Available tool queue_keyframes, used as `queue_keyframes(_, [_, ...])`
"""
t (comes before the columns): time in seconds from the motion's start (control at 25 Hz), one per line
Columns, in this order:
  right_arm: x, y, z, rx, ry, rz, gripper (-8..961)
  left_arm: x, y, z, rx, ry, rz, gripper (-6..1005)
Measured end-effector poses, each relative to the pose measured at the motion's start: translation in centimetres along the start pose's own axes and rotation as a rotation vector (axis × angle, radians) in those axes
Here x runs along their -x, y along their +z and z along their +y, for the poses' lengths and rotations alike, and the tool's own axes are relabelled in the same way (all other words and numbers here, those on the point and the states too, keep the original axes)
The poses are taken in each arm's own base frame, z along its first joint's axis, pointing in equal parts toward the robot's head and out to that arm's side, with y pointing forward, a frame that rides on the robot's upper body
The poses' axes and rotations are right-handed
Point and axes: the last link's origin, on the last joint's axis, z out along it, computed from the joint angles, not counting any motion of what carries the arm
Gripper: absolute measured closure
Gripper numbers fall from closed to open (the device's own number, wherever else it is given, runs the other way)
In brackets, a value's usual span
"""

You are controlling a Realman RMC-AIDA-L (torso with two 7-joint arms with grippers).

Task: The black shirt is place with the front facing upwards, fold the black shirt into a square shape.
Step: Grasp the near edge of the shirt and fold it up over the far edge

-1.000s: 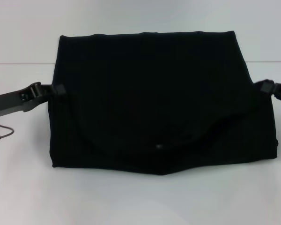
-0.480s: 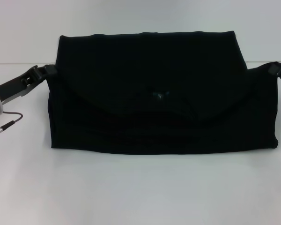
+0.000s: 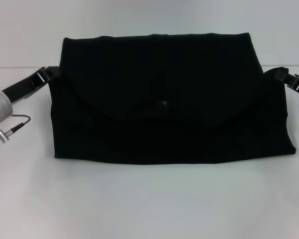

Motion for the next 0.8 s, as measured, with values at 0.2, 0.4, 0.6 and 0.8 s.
queue_keyframes(0.2, [0.4, 0.4, 0.0, -0.015, -0.034, -0.005, 888, 0.1, 0.4, 0.1, -0.012, 0.018, 0.013, 960])
queue_keyframes(0.4, [-0.2, 1.1, 0.1, -0.047, -0.083, 0.002, 888, 2.0, 1.0, -0.4, -0.077, 0.033, -0.004, 953])
queue_keyframes(0.6, [-0.6, 1.8, -0.1, -0.098, -0.117, 0.022, 848, 4.1, 1.9, -0.1, -0.123, 0.094, -0.024, 947])
queue_keyframes(0.8, [-1.0, 1.9, 0.0, -0.097, -0.132, 0.044, 748, 4.8, 2.2, 0.5, -0.091, 0.091, -0.040, 902])
